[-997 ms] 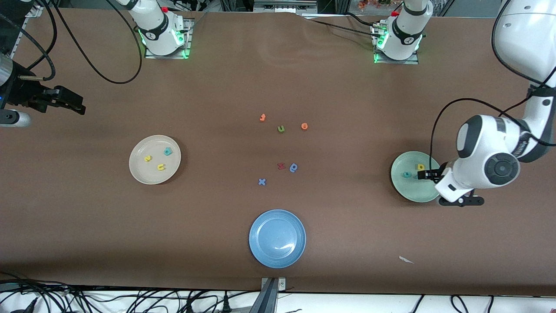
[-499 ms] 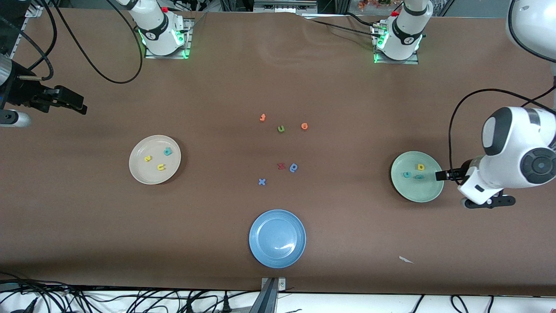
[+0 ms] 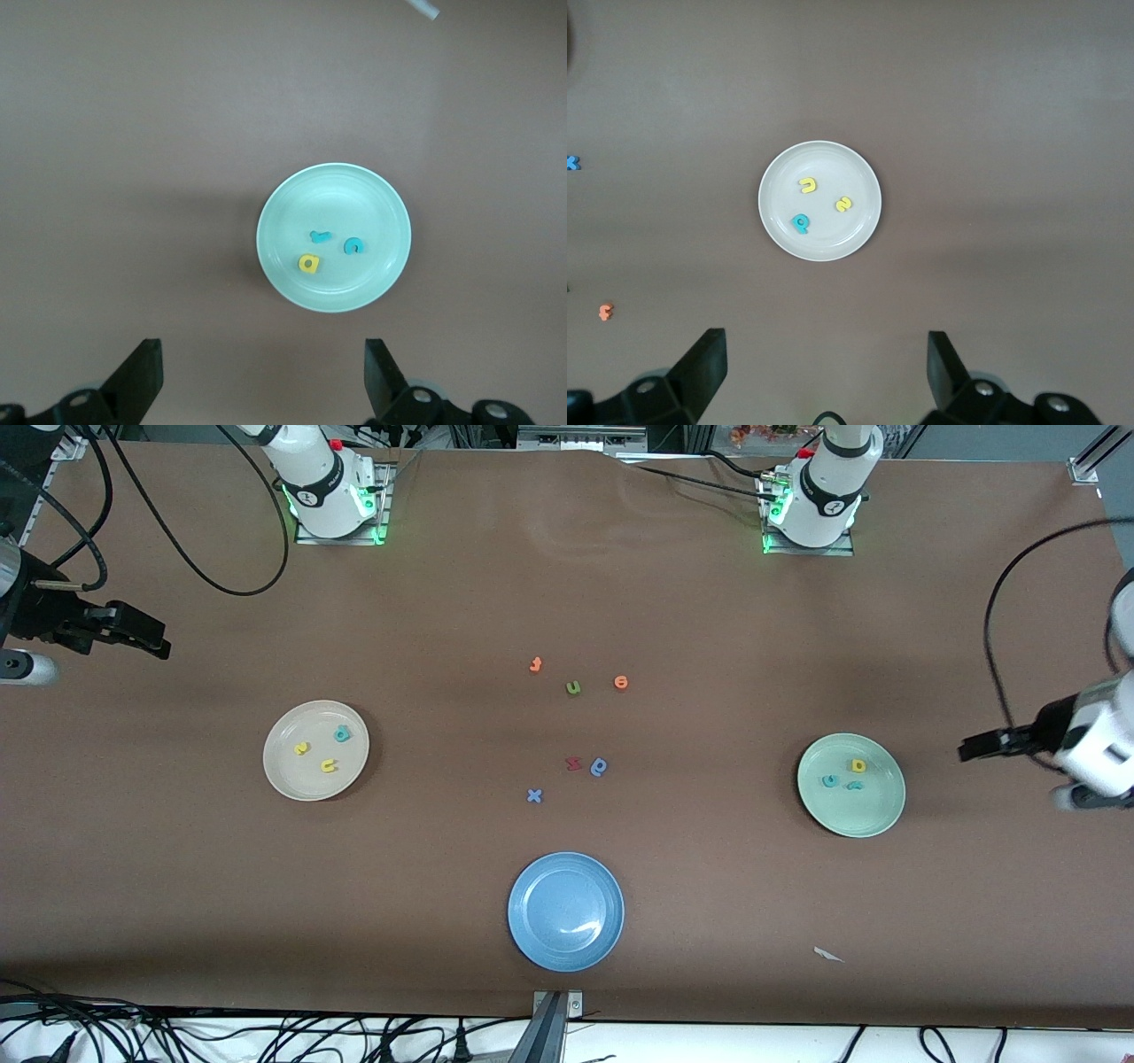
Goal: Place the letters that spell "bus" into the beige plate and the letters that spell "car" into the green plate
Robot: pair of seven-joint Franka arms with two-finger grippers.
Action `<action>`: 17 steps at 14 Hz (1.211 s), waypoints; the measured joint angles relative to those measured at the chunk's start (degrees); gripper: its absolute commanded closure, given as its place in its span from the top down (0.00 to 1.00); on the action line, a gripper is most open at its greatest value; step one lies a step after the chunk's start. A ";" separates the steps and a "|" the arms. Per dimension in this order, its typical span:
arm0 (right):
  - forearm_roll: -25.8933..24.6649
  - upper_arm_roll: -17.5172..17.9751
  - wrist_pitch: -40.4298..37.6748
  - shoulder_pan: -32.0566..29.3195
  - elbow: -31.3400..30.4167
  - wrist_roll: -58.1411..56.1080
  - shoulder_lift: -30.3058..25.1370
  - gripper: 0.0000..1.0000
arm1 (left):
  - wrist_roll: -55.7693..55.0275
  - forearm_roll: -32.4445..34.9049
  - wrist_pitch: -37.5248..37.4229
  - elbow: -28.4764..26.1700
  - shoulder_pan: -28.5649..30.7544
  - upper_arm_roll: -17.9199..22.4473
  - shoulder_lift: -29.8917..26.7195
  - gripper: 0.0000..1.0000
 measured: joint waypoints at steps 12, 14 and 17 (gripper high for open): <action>-0.19 0.26 7.60 -0.06 -9.26 -0.22 -5.35 1.00 | 0.73 0.07 -0.48 -3.21 -9.54 3.74 -10.17 1.00; -0.19 0.18 7.12 -0.07 -9.27 -0.22 -5.35 1.00 | 0.74 0.07 -0.70 -3.20 -9.54 3.76 -10.48 1.00; -0.20 0.18 7.07 -0.07 -9.27 -0.22 -5.35 1.00 | 0.74 0.10 -0.95 -3.20 -9.52 3.93 -10.55 1.00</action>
